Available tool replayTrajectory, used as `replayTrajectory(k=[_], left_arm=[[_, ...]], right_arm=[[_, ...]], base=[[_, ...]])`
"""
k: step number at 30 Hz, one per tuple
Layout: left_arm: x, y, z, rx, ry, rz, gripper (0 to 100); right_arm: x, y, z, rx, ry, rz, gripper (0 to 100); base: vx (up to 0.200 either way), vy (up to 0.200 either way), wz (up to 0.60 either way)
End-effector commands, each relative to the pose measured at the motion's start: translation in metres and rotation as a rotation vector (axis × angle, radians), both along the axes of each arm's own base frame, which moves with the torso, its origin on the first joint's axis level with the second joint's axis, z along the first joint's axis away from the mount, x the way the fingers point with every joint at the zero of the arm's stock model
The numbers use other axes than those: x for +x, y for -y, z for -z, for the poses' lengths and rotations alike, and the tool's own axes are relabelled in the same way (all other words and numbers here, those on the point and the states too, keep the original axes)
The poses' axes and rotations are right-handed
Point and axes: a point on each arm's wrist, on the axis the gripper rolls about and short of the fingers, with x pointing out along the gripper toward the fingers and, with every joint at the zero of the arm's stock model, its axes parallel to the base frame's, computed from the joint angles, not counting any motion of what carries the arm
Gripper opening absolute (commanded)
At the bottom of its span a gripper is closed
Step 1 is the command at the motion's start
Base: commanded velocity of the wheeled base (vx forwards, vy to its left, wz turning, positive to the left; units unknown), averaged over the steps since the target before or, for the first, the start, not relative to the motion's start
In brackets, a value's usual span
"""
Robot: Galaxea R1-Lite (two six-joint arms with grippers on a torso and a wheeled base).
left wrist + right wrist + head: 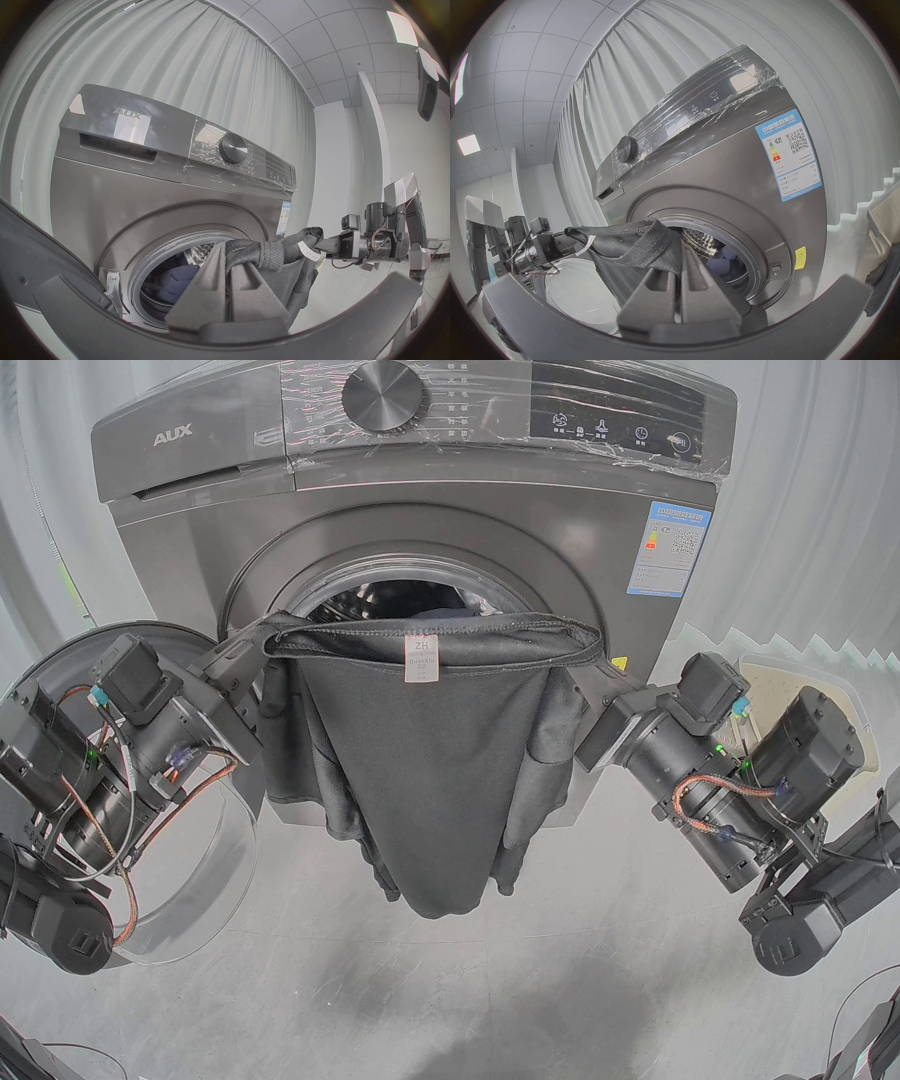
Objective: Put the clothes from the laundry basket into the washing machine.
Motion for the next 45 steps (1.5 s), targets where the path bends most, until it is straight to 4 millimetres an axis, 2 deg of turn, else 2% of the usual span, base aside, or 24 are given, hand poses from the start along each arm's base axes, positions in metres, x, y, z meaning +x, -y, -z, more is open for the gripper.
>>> replayTrajectory(k=[1,6,13,18,24,30,34,39,40,45], left_arm=[[0.001,0.003,0.001,0.001,-0.005,0.009,0],[0.001,0.013,0.009,0.015,-0.038,0.045,0],[0.020,0.023,0.025,0.038,-0.080,0.051,0],[0.029,0.027,0.028,0.042,-0.082,0.055,0],[0.028,0.027,0.023,0.030,-0.066,0.057,0],[0.021,0.039,0.009,0.006,-0.022,0.098,0],[0.019,0.043,0.006,0.000,-0.010,0.112,0],[0.009,0.048,-0.005,-0.027,0.022,0.127,0],[0.008,0.049,-0.006,-0.028,0.024,0.132,0],[0.009,0.049,-0.009,-0.036,0.037,0.130,0]], right_arm=[[0.000,0.002,-0.003,0.007,0.008,0.005,0],[-0.002,0.002,-0.006,0.013,0.014,0.003,0],[-0.001,0.009,-0.009,0.018,0.024,0.021,0],[-0.002,0.009,-0.009,0.017,0.023,0.019,0],[-0.004,0.005,-0.003,0.006,0.005,0.006,0],[-0.011,-0.001,0.030,-0.078,-0.094,-0.040,0],[-0.010,-0.021,0.055,-0.124,-0.157,-0.090,0],[-0.022,-0.037,0.064,-0.149,-0.174,-0.146,0],[-0.023,-0.039,0.066,-0.155,-0.179,-0.153,100],[-0.030,-0.043,0.092,-0.220,-0.252,-0.180,100]], base=[[0.000,0.000,0.00],[0.000,0.000,0.00],[0.000,0.000,0.00],[0.000,0.000,0.00],[0.000,0.000,0.00],[0.000,0.000,0.00],[0.000,0.000,0.00],[0.000,0.000,0.00],[0.000,0.000,0.00],[0.000,0.000,0.00]])
